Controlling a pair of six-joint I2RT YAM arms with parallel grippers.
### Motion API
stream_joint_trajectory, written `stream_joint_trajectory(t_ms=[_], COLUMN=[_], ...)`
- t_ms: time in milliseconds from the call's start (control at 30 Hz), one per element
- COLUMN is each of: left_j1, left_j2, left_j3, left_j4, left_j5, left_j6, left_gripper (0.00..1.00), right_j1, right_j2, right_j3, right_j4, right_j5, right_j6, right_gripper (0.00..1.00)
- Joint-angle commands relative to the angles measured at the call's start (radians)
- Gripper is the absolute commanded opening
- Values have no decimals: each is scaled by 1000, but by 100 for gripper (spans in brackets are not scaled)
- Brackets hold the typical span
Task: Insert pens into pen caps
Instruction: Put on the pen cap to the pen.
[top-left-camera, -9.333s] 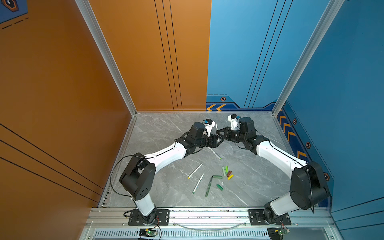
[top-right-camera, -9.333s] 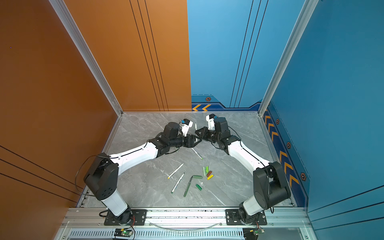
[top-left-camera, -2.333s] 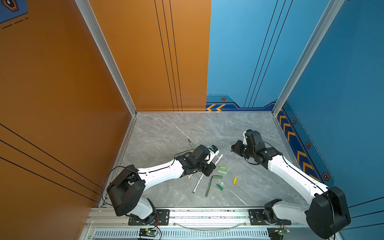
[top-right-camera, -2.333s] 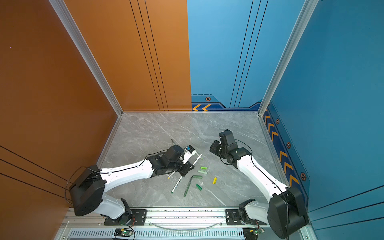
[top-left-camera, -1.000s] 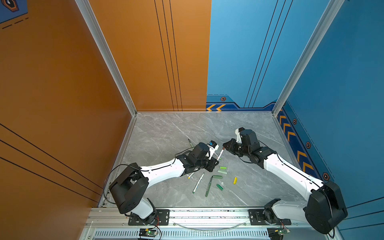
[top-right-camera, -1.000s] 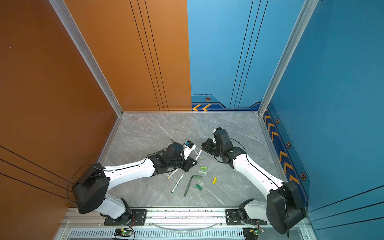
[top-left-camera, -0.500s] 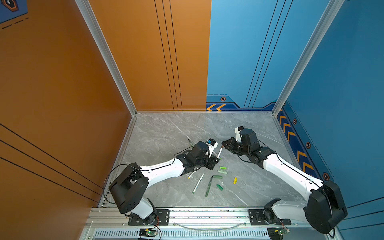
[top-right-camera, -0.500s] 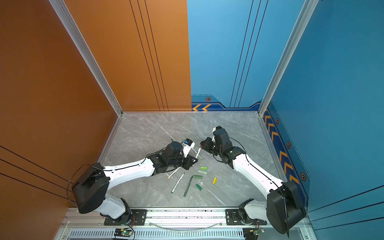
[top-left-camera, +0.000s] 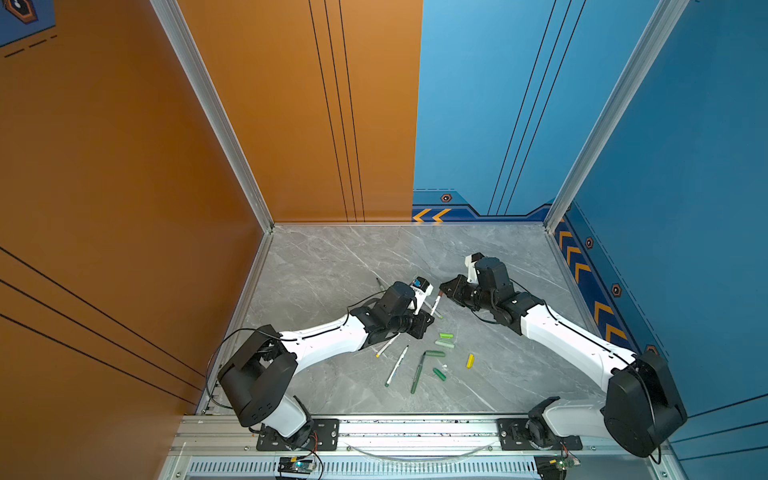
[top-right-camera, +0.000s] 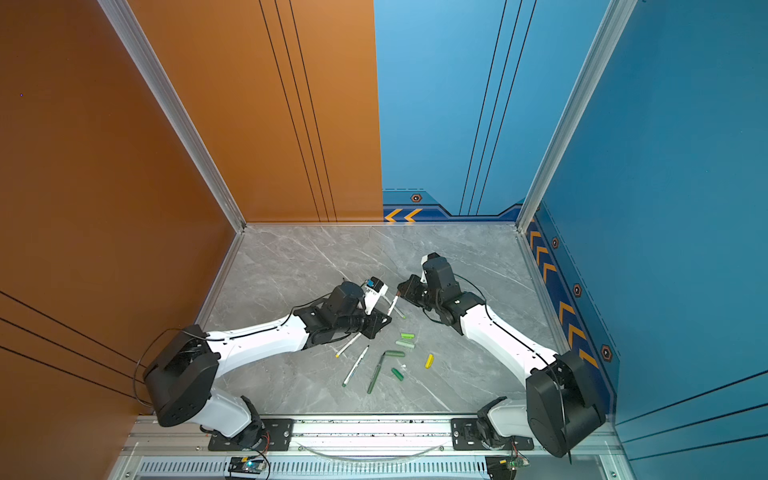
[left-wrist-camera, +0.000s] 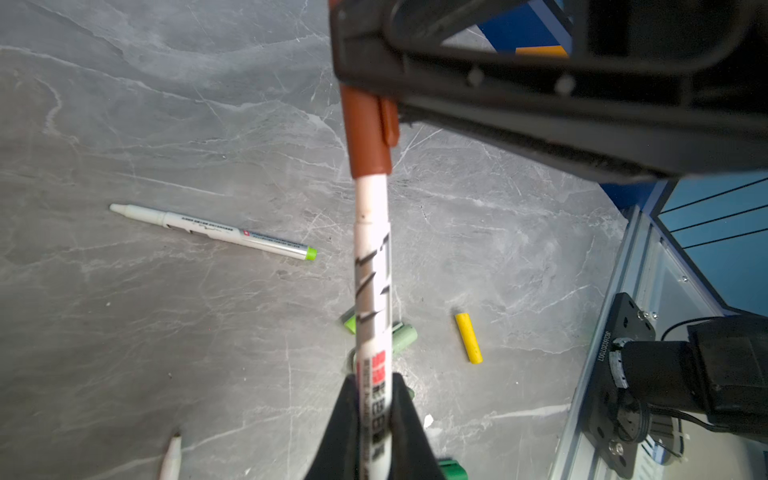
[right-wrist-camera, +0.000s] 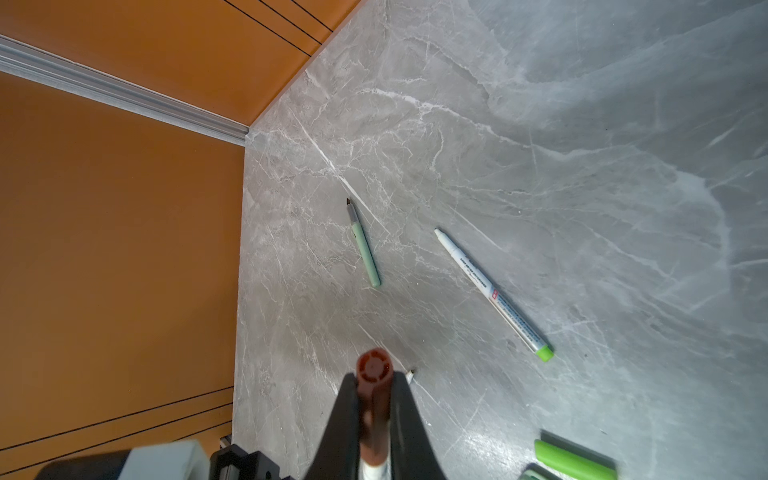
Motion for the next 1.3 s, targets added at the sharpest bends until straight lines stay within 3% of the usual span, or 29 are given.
stream_joint_trajectory(t_ms=[0,767,1267], left_j1=[-4,-6,-10], left_j2=[-12,26,27], left_j3=[48,66,-20], left_j4=[150,298,297], left_j5=[7,-56,-47], left_j6=[94,143,106], left_gripper=[0,0,0], right_j1=[32,48,-57], right_j2=[33,69,-93], right_j3=[-18,-50,58], right_j4=[-40,3,-153], right_j5=[-110,-137,-108], right_j6=[17,45,-72], right_gripper=[7,10,47])
